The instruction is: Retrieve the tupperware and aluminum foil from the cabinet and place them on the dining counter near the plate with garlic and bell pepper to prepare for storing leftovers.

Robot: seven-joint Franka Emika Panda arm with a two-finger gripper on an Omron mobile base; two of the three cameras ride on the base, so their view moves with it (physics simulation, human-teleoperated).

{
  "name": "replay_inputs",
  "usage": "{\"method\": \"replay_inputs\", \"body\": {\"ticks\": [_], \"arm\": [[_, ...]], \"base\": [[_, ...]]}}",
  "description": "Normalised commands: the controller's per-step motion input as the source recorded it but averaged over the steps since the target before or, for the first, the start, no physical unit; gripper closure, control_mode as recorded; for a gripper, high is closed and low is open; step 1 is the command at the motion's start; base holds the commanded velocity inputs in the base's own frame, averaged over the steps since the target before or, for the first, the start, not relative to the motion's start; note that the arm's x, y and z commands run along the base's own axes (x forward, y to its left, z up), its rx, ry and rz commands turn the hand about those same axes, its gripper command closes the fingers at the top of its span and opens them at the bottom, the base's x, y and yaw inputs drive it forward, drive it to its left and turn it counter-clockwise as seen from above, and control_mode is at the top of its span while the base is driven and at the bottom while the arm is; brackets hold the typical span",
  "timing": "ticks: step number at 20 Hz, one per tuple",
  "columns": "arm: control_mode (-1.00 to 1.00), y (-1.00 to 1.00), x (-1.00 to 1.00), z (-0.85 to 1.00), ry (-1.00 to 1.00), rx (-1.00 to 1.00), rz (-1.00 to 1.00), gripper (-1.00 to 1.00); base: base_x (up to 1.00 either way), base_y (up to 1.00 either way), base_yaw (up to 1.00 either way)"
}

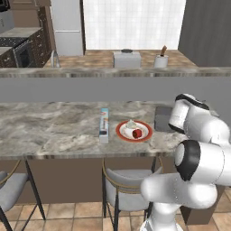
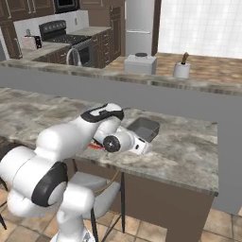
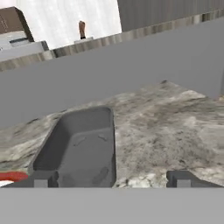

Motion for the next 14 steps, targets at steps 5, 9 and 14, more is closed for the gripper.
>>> {"method": "replay_inputs", "body": {"ticks": [5,9,14], "arm": [[-1.0,0.16,-0.97,0.94,-0.02,-0.17,0.14,-1.0],[-1.0,-0.21,-0.57,1.0,-0.07,-0.04,0.06,-1.0],[-1.0,-0.51,-0.37,1.0,0.0,0.0,-0.01,-1.0]], "base": [[0.0,0.0,0.0],[0.0,0.0,0.0],[0.0,0.0,0.0]]}}
